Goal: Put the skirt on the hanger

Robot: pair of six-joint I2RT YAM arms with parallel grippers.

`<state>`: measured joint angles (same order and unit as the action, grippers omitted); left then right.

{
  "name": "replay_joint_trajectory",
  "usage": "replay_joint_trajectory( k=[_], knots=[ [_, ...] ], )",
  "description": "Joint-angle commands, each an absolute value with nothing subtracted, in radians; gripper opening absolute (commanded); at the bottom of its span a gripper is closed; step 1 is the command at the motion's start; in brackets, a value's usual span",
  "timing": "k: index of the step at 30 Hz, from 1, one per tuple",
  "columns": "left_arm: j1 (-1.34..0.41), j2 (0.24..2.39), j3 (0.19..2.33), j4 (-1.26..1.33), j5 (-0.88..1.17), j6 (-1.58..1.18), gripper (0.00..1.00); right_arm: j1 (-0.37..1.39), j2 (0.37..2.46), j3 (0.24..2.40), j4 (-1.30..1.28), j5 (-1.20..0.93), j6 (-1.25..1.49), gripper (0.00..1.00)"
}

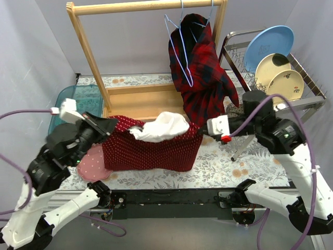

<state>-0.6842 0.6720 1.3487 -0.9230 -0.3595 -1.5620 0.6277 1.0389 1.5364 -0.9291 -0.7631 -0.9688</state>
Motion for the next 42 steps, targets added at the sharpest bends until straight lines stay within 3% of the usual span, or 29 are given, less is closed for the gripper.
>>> replay_joint_trajectory(
  k=[1,6,14,19,20,25,28,32,37,42],
  knots=[
    [-0.687,0.687,1.105,-0.855,-0.270,-1.641,0.00,0.620,1.017,1.260,-0.838,-0.727,-0.927,0.01],
    [-0.687,0.705,0.716,-0.635,-0.141,-1.719,0.00,0.621,1.022,0.950,-0.723,-0.635,-0.956,0.01],
    [-0.678,0.839,0.592,-0.509,-0.101,-1.710,0.00,0.630,1.167,0.782,-0.700,-0.585,-1.038,0.01],
    [-0.667,0.853,0.586,-0.523,-0.110,-1.701,0.00,0.634,1.200,0.842,-0.773,-0.598,-1.048,0.28],
    [-0.664,0.860,0.586,-0.520,-0.106,-1.701,0.00,0.634,1.193,0.892,-0.788,-0.603,-1.048,0.38],
    [-0.650,0.890,0.614,-0.500,-0.092,-1.690,0.00,0.661,1.138,1.005,-0.816,-0.783,-1.017,0.51],
    [-0.647,0.907,0.649,-0.494,-0.077,-1.684,0.00,0.757,1.172,1.011,-0.749,-0.888,-0.964,0.44],
    [-0.644,0.904,0.698,-0.512,-0.072,-1.678,0.00,0.890,1.233,0.968,-0.536,-0.754,-0.865,0.10],
    [-0.641,0.856,0.739,-0.554,-0.081,-1.681,0.00,0.917,1.383,1.005,-0.509,-0.576,-0.853,0.02],
    [-0.640,0.830,0.753,-0.572,-0.069,-1.687,0.00,0.917,1.417,0.933,-0.336,-0.384,-0.764,0.01]
  ],
)
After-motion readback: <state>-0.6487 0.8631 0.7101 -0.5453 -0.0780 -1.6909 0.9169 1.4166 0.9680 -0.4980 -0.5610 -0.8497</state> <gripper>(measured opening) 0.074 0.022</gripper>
